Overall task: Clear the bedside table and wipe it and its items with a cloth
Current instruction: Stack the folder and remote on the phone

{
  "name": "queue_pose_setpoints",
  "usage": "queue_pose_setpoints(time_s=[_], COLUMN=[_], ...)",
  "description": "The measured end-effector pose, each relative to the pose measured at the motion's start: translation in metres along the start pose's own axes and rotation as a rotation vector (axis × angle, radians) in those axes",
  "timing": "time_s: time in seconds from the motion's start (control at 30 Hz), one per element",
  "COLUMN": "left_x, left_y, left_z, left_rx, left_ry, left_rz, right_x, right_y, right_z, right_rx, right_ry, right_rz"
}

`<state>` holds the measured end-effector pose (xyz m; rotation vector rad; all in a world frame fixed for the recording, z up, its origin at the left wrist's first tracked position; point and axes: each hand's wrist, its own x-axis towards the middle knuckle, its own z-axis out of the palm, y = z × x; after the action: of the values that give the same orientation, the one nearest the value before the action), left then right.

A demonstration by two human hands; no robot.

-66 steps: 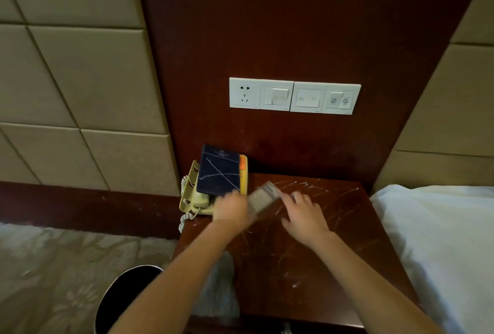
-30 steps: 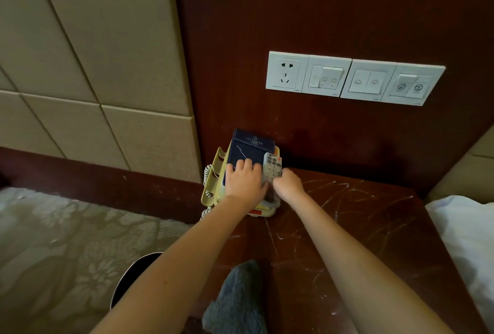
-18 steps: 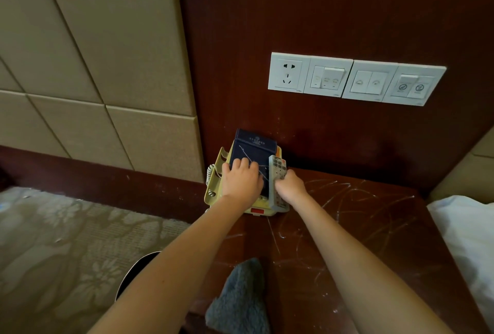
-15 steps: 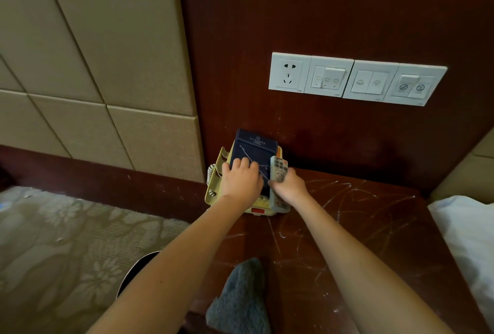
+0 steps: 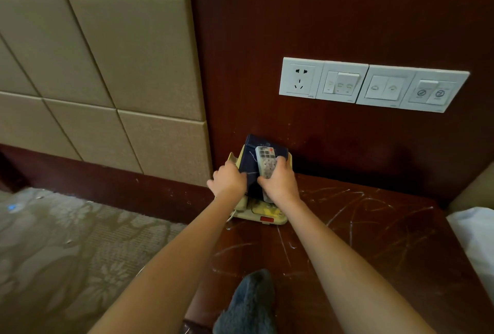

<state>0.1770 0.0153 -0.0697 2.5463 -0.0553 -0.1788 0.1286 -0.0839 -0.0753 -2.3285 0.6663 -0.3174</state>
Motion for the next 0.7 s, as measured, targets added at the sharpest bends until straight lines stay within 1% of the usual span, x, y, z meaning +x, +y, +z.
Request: queue_pose_setpoints(time_s=[0.07, 0.13, 0.2, 0.27, 0.33, 0.5, 0.6, 0.7], left_x=[0.004, 0.010, 0.014, 0.017, 0.018, 0.023, 0.027, 0.026], left_y=[0.001, -0.001, -0.006, -0.016, -0.024, -0.033, -0.040, -0.041], left_z=[-0.001, -0.005, -0.016, -0.026, -0.032, -0.035, -0.035, -0.031], left_rx=[-0.117, -0.300, -0.463, -0.544, -0.555, -0.537, -0.506, -0.480], left_ry=[-0.075, -0.129, -0.109, -0.061, -0.052, -0.095, -0.122, -0.188], left_rz=[-0.030, -0.074, -0.140, -0.188, -0.213, -0.241, -0.256, -0.230], right_x=[0.000, 0.000, 0.001, 0.002, 0.001, 0.001, 0.005, 0.007], right_y=[0.001, 0.002, 0.005, 0.007, 0.006, 0.002, 0.004, 0.002], right_z=[-0.002, -0.006, -0.012, -0.014, -0.010, -0.003, -0.005, -0.003], right_rx=[0.005, 0.040, 0.057, 0.048, 0.047, 0.090, 0.119, 0.145], right_ry=[0.031, 0.066, 0.085, 0.077, 0.052, 0.021, 0.037, 0.008], right_rz=[0.048, 0.110, 0.168, 0.213, 0.228, 0.277, 0.222, 0.173])
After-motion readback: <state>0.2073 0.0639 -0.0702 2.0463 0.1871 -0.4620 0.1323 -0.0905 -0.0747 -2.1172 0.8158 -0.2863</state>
